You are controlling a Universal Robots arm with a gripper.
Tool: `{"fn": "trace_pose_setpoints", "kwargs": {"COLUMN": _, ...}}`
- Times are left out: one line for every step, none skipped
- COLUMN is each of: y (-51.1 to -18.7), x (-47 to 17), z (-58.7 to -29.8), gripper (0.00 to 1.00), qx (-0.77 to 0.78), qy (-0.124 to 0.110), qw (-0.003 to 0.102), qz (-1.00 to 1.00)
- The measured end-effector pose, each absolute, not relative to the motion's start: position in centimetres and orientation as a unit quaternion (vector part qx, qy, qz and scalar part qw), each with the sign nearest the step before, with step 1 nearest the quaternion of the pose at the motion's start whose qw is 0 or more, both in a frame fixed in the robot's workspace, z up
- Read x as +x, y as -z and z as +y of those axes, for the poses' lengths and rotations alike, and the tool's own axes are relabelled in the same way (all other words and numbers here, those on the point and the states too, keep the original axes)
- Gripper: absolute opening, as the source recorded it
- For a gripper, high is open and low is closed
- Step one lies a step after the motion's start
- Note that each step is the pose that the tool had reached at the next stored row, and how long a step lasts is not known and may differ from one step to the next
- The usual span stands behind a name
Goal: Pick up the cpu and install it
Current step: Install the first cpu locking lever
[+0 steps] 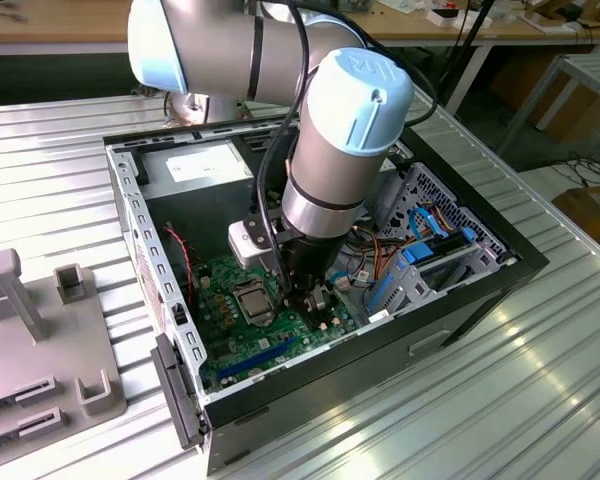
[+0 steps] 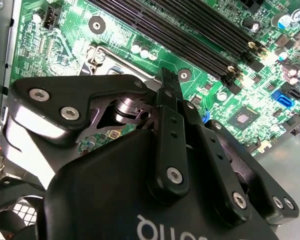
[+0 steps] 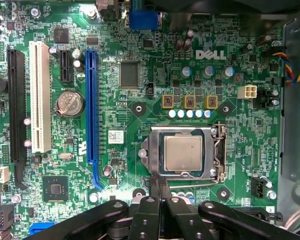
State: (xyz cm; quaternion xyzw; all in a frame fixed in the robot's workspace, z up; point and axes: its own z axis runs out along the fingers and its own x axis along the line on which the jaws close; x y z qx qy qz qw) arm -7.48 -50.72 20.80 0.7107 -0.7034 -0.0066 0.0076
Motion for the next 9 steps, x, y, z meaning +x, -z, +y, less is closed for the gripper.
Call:
{"fn": "trace_pose_setpoints", "kwargs": {"y": -20.75, "x": -7.48, "z": -50.72, "gripper": 0.11, "qx": 0.711, "qy": 0.007, "qw": 0.008, "qz": -0.703}}
{"fn": "trace_pose_setpoints", "kwargs": {"y": -20.69, "x": -7.47, "z": -50.72, "gripper": 0.11, "qx": 0.712, "qy": 0.007, "qw": 0.008, "qz": -0.702}}
{"fn": "trace_pose_setpoints", "kwargs": {"y": -20.62, "x": -7.43, "z": -50.72, "gripper": 0.11, "qx": 0.713, "qy": 0.007, "qw": 0.008, "qz": -0.701}}
{"fn": "trace_pose_setpoints", "kwargs": {"y": -20.48, "x": -7.34, "z": -50.72, "gripper": 0.11, "qx": 0.715, "qy": 0.007, "qw": 0.008, "qz": -0.699}}
{"fn": "trace_pose_setpoints", "kwargs": {"y": -20.41, "x": -7.28, "z": -50.72, "gripper": 0.11, "qx": 0.716, "qy": 0.007, "qw": 0.008, "qz": -0.698}}
{"fn": "trace_pose_setpoints", "kwargs": {"y": -20.36, "x": -7.23, "z": -50.72, "gripper": 0.11, "qx": 0.717, "qy": 0.007, "qw": 0.008, "qz": -0.697}}
{"fn": "trace_pose_setpoints", "kwargs": {"y": -20.29, "x": -7.16, "z": -50.72, "gripper": 0.11, "qx": 0.718, "qy": 0.007, "qw": 0.008, "qz": -0.696}}
{"fn": "trace_pose_setpoints", "kwargs": {"y": -20.22, "x": -7.1, "z": -50.72, "gripper": 0.11, "qx": 0.719, "qy": 0.007, "qw": 0.008, "qz": -0.695}}
{"fn": "trace_pose_setpoints", "kwargs": {"y": -20.17, "x": -7.06, "z": -50.72, "gripper": 0.11, "qx": 0.72, "qy": 0.007, "qw": 0.008, "qz": -0.694}}
